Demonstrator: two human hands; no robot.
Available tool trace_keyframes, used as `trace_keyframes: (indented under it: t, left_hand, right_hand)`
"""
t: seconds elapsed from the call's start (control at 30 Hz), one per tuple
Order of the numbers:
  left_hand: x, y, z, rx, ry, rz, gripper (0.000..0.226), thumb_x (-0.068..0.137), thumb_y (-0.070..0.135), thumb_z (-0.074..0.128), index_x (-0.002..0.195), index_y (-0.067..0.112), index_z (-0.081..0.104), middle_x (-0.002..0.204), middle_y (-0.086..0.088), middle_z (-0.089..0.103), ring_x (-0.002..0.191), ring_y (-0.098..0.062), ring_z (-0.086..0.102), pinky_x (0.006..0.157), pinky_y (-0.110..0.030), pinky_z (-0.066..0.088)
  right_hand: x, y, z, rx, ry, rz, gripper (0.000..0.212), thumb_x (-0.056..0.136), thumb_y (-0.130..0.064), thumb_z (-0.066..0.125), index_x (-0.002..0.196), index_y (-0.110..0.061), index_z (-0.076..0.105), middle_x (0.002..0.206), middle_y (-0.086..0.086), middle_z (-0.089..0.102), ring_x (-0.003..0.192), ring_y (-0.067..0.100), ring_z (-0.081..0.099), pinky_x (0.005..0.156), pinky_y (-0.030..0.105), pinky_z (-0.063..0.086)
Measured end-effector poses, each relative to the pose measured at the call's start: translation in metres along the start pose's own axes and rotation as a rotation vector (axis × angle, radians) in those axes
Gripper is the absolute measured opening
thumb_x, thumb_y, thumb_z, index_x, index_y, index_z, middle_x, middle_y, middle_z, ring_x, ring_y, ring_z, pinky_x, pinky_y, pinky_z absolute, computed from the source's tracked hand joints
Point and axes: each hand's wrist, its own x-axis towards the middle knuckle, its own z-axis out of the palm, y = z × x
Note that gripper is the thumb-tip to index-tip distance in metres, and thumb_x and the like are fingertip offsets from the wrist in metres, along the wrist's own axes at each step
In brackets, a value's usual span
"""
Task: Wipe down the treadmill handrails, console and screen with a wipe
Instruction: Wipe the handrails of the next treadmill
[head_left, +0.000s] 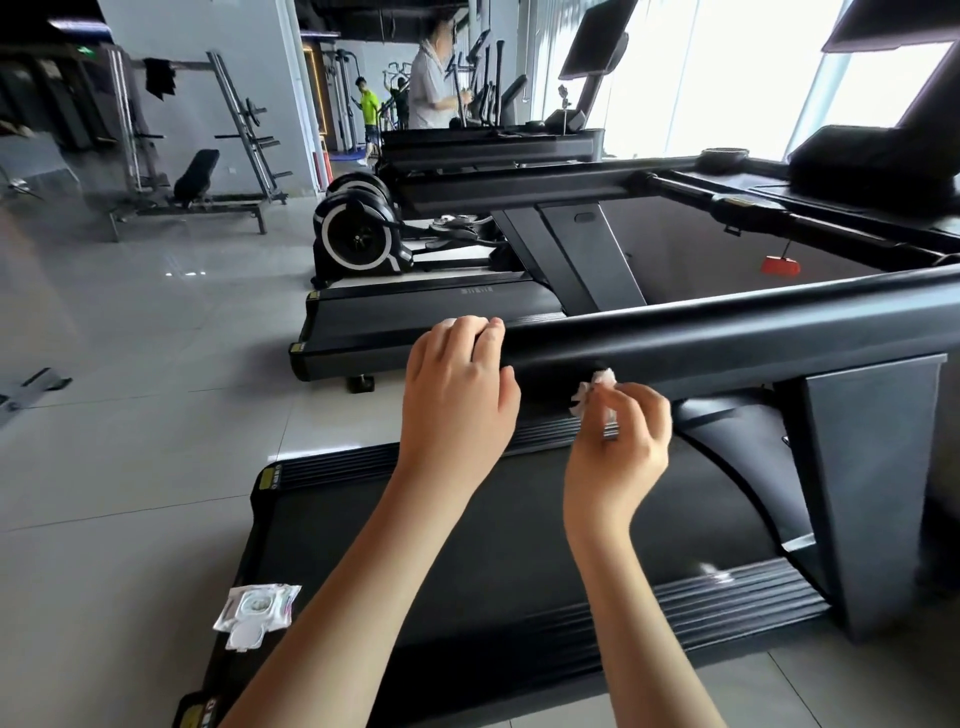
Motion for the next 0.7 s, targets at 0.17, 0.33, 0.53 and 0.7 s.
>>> trace_keyframes:
  t: [0.17, 0.33, 0.53, 0.7]
  left_hand:
    - [-0.002, 0.002, 0.001, 0.01, 0.0, -0.014, 0.044, 0.085, 0.021, 0.039, 0.115, 0.003, 0.065, 0.107, -0.01, 0.063, 0.101, -0.031, 0.058, 0.093, -0.04, 0.043]
    - [-0.002, 0.002, 0.002, 0.017, 0.001, -0.02, 0.045, 0.084, 0.024, 0.041, 0.116, 0.003, 0.065, 0.108, -0.01, 0.063, 0.102, -0.031, 0.059, 0.093, -0.041, 0.044]
    - [-0.002, 0.001, 0.006, 0.028, 0.032, -0.013, 0.043, 0.084, 0.027, 0.046, 0.115, 0.004, 0.065, 0.107, -0.01, 0.063, 0.101, -0.031, 0.058, 0.093, -0.04, 0.042]
    - [-0.002, 0.003, 0.006, 0.035, 0.037, -0.019, 0.044, 0.083, 0.027, 0.045, 0.114, 0.003, 0.065, 0.106, -0.01, 0.063, 0.1, -0.031, 0.058, 0.092, -0.039, 0.041]
  right_hand:
    - [0.003, -0.013, 0.003, 0.062, -0.092, -0.116, 0.01, 0.089, -0.005, 0.064, 0.088, -0.003, 0.074, 0.091, 0.007, 0.064, 0.079, 0.027, 0.059, 0.076, 0.015, 0.044]
    - [0.01, -0.005, 0.003, 0.046, 0.027, -0.012, 0.011, 0.091, -0.007, 0.064, 0.085, -0.002, 0.073, 0.089, 0.008, 0.063, 0.078, 0.031, 0.061, 0.069, 0.03, 0.049]
    - [0.008, -0.014, 0.008, 0.047, -0.113, -0.155, 0.011, 0.087, -0.001, 0.066, 0.092, -0.005, 0.075, 0.09, 0.008, 0.064, 0.082, 0.021, 0.052, 0.072, 0.019, 0.043]
    - [0.046, -0.019, 0.006, -0.022, -0.118, -0.117, 0.022, 0.089, -0.018, 0.057, 0.094, -0.008, 0.075, 0.092, 0.01, 0.063, 0.084, 0.023, 0.047, 0.07, 0.021, 0.035]
